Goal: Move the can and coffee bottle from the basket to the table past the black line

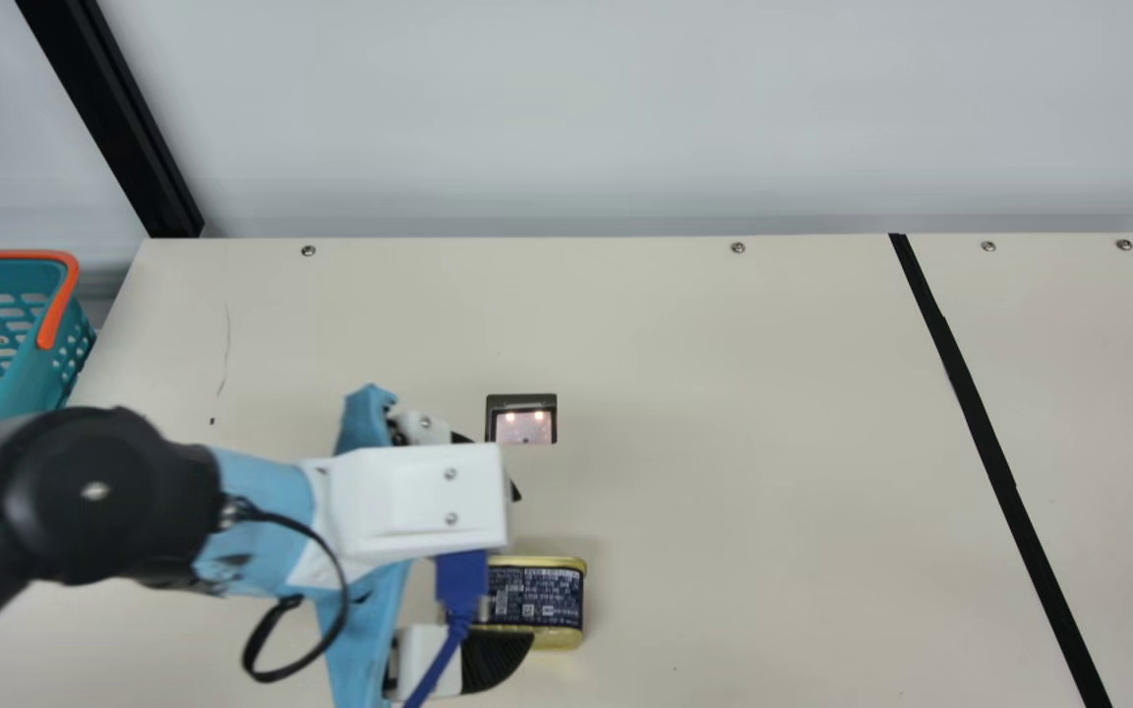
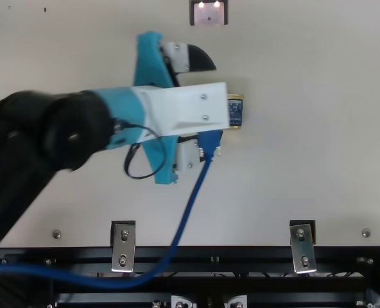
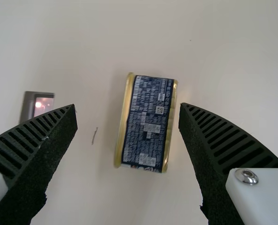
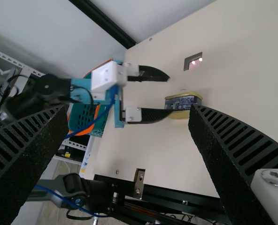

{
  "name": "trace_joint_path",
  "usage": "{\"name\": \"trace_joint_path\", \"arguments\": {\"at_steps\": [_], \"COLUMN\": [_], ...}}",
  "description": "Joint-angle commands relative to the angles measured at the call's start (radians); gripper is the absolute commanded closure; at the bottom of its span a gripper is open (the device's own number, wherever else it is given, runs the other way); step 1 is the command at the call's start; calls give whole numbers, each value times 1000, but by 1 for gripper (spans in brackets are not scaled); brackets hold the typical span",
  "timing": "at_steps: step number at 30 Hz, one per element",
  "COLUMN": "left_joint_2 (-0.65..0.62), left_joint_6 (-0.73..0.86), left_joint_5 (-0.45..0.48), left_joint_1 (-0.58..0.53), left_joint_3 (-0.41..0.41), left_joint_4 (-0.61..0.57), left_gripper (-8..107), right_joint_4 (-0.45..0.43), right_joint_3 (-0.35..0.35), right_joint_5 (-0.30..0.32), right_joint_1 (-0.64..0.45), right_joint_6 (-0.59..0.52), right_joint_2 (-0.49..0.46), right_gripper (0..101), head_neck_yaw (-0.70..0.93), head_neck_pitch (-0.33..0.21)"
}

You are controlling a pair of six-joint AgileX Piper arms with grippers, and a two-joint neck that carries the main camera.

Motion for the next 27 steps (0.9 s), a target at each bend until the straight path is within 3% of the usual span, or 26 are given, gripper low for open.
{"name": "trace_joint_path", "arguments": {"at_steps": [1,5,11,12,13,16,24,27], "left_joint_2": [-71,-158,-276,-245,-258,-276,-276,-282], "left_joint_6": [-18,-46,-51,-53,-51,-53,-53,-119], "left_joint_5": [-61,-176,-394,-288,-316,-384,-391,-409], "left_joint_1": [30,84,168,150,160,166,168,156], "left_joint_3": [24,67,135,123,133,134,134,132], "left_joint_4": [-28,-92,-201,-171,-185,-202,-202,-125], "left_gripper": [9,9,9,9,9,9,9,9], "right_joint_4": [3,-11,-43,-49,-46,-47,-51,-47], "right_joint_3": [-5,-20,-90,-103,-86,-103,-103,-102], "right_joint_5": [-20,-82,-190,-210,-178,-224,-220,-211], "right_joint_1": [12,59,143,156,139,157,157,136], "right_joint_6": [-13,-48,-120,-127,-115,-128,-127,-145], "right_joint_2": [16,87,277,308,228,297,312,326], "right_gripper": [0,0,0,0,0,0,0,0], "head_neck_yaw": [0,0,0,0,0,0,0,0], "head_neck_pitch": [-9,-9,-9,-9,-9,-9,-9,-9]}}
